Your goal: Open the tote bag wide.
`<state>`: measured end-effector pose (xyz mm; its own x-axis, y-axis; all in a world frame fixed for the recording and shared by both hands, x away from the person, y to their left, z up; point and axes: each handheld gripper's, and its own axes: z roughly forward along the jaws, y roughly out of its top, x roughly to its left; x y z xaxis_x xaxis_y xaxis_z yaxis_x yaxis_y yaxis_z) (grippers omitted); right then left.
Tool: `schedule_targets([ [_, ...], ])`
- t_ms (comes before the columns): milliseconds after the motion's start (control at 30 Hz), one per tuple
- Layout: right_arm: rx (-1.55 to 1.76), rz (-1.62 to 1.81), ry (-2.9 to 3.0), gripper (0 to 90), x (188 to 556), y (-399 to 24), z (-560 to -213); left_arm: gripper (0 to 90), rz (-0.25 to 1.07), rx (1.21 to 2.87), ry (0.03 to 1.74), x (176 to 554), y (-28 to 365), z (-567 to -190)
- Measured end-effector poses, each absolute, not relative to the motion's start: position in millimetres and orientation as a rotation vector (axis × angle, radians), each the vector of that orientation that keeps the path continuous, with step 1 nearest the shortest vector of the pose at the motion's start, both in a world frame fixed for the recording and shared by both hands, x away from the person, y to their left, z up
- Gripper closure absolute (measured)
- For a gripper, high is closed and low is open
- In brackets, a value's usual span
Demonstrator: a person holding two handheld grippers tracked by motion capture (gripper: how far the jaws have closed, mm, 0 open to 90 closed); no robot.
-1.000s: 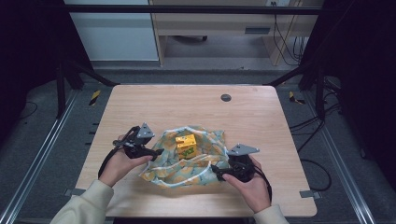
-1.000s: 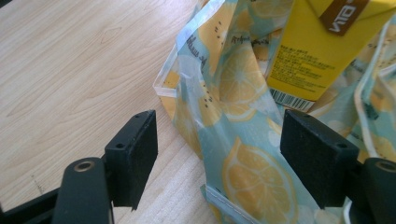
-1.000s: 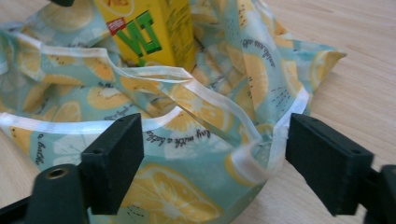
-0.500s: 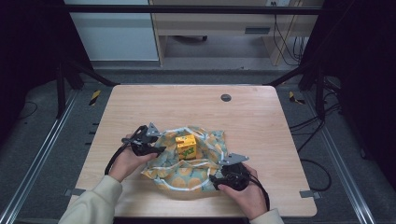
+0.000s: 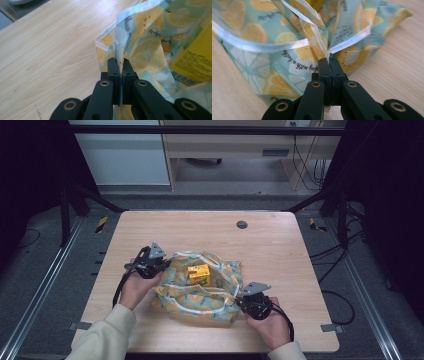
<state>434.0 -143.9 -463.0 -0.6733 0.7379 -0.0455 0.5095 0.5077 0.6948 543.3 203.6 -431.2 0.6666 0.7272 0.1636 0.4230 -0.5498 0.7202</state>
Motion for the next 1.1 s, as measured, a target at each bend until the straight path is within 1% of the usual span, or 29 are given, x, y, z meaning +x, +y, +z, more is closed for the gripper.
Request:
schedule_targets([
  [100, 1.046, 0.899, 2.409, 90.0, 439, -150, -465, 88.9, 0.585, 2.236, 0.896, 547, 205, -437],
  [300, 1.084, 0.861, 2.426, 90.0, 450, -156, -474, 89.4, 0.575, 2.302, 0.922, 550, 204, -463],
  [533, 1.093, 0.837, 2.435, 90.0, 455, -157, -479, 89.7, 0.559, 2.300, 0.952, 550, 208, -475],
  [1100, 1.102, 0.795, 2.448, 90.0, 462, -157, -483, 89.9, 0.555, 2.325, 0.989, 551, 213, -482],
])
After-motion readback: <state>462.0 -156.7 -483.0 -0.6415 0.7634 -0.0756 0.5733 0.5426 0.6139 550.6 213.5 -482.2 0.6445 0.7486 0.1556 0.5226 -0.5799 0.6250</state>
